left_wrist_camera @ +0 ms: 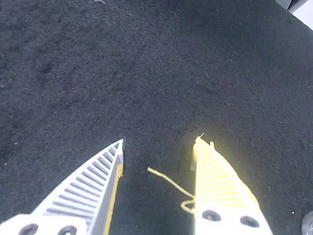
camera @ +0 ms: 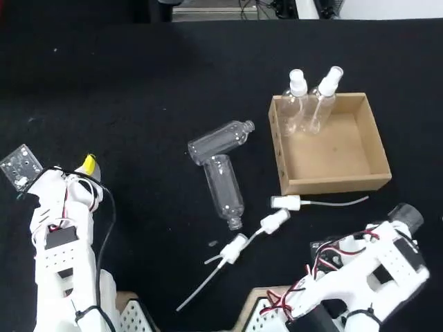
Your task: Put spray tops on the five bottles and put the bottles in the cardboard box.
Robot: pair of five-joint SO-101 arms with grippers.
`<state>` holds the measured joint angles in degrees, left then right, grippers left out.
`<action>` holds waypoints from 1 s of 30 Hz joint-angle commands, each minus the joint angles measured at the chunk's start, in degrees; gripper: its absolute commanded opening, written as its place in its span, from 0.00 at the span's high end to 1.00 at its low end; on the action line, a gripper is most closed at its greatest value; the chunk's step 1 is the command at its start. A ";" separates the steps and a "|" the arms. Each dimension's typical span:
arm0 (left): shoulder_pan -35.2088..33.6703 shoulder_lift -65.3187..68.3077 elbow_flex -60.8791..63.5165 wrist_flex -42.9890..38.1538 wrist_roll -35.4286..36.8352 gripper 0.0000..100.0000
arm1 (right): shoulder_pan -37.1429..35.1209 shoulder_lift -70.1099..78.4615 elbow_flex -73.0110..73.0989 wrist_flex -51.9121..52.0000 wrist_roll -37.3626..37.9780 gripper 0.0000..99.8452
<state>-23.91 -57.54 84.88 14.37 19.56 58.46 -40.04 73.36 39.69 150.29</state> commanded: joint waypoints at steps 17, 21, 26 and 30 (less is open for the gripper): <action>1.80 -0.79 -3.38 -0.79 0.35 0.79 | -4.92 -1.80 -4.18 -0.26 -72.70 0.95; 1.71 -0.70 -3.38 -0.79 0.35 0.79 | -1.67 -1.80 -7.96 12.75 -74.55 0.82; 1.71 -0.79 -3.38 -0.79 0.35 0.79 | -1.67 -1.80 -11.56 22.77 -74.55 0.75; 1.71 -0.79 -3.38 -0.79 0.35 0.79 | -1.67 -1.80 -12.18 22.95 -74.37 0.67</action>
<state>-22.95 -57.54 84.88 14.37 19.56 55.82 -40.92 64.66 61.93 76.35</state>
